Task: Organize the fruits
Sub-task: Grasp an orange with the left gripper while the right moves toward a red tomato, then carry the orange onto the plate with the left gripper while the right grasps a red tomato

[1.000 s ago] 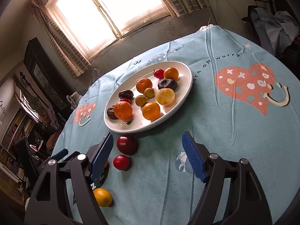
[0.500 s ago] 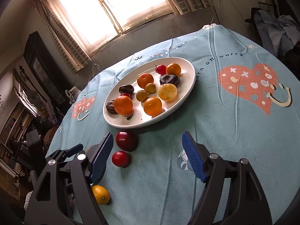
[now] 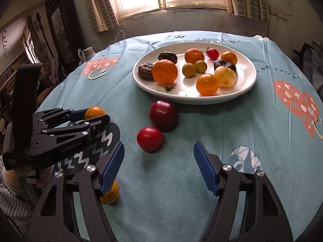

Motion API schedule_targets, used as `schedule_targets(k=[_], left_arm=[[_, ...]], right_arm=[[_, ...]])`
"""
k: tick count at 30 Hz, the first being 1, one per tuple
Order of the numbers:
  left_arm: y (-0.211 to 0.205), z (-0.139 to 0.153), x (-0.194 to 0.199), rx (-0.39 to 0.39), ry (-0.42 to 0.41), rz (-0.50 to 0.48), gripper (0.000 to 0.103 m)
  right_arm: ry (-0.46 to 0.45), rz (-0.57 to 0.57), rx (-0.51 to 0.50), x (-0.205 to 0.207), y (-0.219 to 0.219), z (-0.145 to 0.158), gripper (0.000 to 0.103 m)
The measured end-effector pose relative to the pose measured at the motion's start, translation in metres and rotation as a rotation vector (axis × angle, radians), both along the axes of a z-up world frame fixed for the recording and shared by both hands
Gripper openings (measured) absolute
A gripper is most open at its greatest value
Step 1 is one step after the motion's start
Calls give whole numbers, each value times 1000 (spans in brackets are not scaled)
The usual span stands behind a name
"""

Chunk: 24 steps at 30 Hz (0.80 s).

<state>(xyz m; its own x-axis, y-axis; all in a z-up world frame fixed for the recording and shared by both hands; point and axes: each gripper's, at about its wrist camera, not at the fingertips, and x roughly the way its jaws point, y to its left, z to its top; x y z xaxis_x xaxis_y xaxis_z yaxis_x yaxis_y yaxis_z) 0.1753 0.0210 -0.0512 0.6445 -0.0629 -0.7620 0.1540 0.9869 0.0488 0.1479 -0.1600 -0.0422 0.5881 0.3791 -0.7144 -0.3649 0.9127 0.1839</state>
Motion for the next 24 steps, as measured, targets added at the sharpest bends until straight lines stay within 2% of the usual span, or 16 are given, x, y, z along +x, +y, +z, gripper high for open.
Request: schedule_targets(k=[8, 14, 16, 19, 21, 24], left_arm=[[-2, 0, -1, 10, -1, -1, 38], [-4, -2, 0, 10, 10, -5, 38], [-3, -3, 1, 5, 18, -7, 38], [-1, -4, 1, -11, 24, -7, 38], [-1, -4, -1, -24, 25, -13, 38], [-5, -4, -4, -27, 23, -38, 38]], right_arm=[[18, 3, -38, 11, 12, -8, 63], [58, 29, -18, 20, 21, -14, 46], [60, 28, -12, 20, 21, -14, 31], [9, 18, -24, 11, 12, -3, 31], [-22, 10, 12, 4, -1, 9, 31], [-6, -9, 21, 3, -8, 6, 31]])
